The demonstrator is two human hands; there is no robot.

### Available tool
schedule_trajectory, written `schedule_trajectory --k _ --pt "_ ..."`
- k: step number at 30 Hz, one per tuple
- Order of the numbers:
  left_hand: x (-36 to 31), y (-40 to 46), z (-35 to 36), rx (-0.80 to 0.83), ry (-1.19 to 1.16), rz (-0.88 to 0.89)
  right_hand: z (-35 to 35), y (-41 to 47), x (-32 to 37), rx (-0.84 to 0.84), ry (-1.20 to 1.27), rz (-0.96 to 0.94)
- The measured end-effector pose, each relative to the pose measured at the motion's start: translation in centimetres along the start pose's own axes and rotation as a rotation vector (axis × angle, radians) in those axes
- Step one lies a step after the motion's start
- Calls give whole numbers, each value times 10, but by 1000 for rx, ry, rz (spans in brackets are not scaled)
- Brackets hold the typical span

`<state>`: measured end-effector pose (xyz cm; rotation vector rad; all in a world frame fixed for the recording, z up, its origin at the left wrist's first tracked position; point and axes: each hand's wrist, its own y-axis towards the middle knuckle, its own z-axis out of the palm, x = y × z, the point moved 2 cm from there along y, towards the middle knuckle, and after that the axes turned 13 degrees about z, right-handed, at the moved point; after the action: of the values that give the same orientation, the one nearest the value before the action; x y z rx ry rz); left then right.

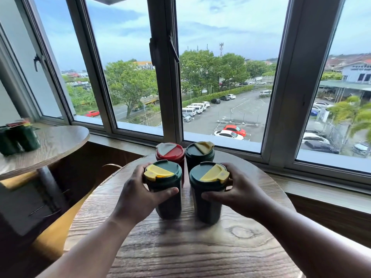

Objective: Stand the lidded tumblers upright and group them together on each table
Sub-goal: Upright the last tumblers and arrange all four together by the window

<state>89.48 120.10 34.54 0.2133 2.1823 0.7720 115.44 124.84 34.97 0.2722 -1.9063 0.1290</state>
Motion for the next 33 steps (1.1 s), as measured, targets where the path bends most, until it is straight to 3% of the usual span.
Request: schedule_trajectory --k 33 --pt "4 10 10 125 -30 73 5 28 -6 33 20 9"
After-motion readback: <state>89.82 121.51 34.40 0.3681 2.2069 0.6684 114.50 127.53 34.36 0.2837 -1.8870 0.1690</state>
